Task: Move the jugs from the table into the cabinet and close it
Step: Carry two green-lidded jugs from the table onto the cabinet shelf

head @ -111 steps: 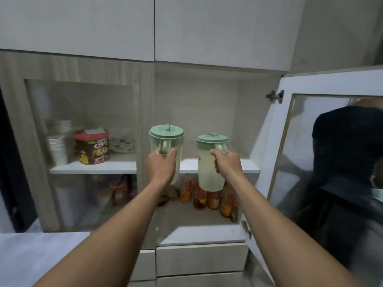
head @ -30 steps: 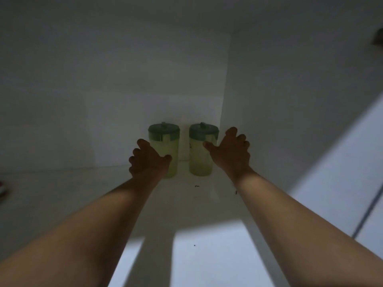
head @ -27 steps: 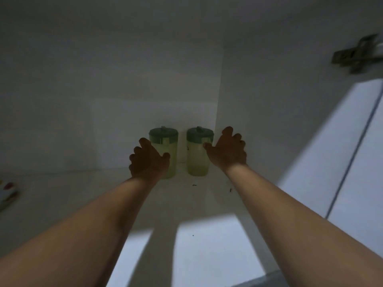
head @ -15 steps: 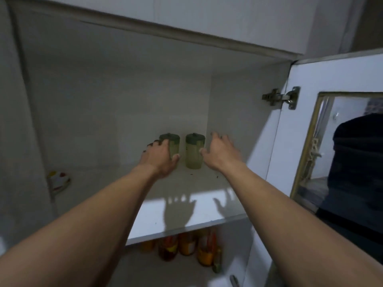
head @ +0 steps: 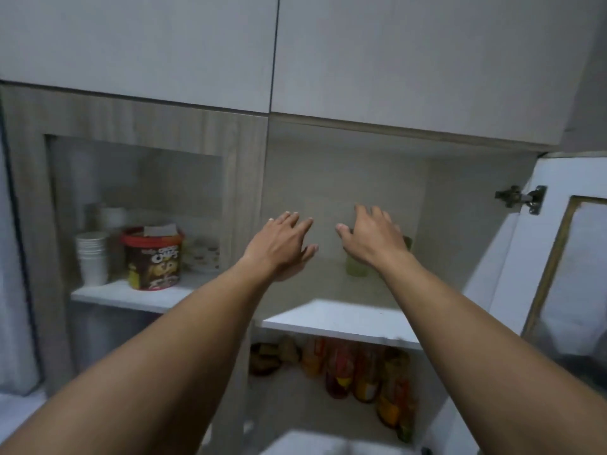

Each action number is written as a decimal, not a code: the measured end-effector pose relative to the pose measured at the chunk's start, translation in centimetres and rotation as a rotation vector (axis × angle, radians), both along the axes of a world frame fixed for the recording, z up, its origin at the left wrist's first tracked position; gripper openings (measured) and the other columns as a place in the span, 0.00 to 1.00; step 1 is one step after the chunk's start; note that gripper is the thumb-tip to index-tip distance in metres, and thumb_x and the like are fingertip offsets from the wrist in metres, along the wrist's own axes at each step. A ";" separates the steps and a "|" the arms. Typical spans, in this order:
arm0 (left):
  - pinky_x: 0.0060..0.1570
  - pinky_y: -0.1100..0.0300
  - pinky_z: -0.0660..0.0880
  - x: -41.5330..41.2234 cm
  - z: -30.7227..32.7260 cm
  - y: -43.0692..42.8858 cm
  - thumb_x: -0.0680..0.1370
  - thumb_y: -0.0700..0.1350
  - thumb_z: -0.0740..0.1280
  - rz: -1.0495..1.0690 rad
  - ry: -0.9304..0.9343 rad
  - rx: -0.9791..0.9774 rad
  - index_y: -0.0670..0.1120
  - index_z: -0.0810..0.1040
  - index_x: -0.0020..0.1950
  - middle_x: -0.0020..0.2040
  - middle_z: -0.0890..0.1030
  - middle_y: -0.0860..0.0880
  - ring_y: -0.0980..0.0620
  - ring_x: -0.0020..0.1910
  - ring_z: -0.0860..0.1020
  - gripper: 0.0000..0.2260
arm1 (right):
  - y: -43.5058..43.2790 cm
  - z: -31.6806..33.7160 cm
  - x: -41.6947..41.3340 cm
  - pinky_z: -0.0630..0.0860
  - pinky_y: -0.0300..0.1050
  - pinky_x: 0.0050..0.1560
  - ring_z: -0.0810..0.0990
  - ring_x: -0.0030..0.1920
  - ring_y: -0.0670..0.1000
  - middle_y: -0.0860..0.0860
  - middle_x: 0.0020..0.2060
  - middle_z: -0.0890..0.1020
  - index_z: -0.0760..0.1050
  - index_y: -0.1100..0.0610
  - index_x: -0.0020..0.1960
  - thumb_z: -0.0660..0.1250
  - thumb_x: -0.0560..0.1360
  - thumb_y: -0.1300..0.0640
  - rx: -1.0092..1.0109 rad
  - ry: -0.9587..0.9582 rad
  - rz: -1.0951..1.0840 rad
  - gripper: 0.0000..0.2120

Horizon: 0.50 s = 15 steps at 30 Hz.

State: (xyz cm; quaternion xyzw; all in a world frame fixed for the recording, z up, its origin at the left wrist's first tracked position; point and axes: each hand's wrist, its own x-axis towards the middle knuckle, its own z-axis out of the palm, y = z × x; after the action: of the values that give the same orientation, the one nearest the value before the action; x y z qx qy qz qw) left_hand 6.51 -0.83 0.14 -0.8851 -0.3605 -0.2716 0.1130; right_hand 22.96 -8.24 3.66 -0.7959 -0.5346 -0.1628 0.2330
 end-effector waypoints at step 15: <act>0.75 0.38 0.51 -33.4 -5.8 -10.7 0.79 0.66 0.53 0.739 -0.056 -0.203 0.50 0.49 0.81 0.81 0.47 0.39 0.39 0.79 0.48 0.35 | -1.0 -5.7 -28.2 0.66 0.64 0.69 0.66 0.71 0.64 0.61 0.71 0.69 0.64 0.55 0.74 0.59 0.79 0.41 -0.119 0.074 0.603 0.28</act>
State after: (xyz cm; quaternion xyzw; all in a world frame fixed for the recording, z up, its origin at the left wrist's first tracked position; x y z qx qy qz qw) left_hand -26.85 -11.54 -5.70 -0.6943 -0.6834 -0.1994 0.1053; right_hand -5.27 -9.27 -2.00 -0.6189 -0.7465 -0.0257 0.2431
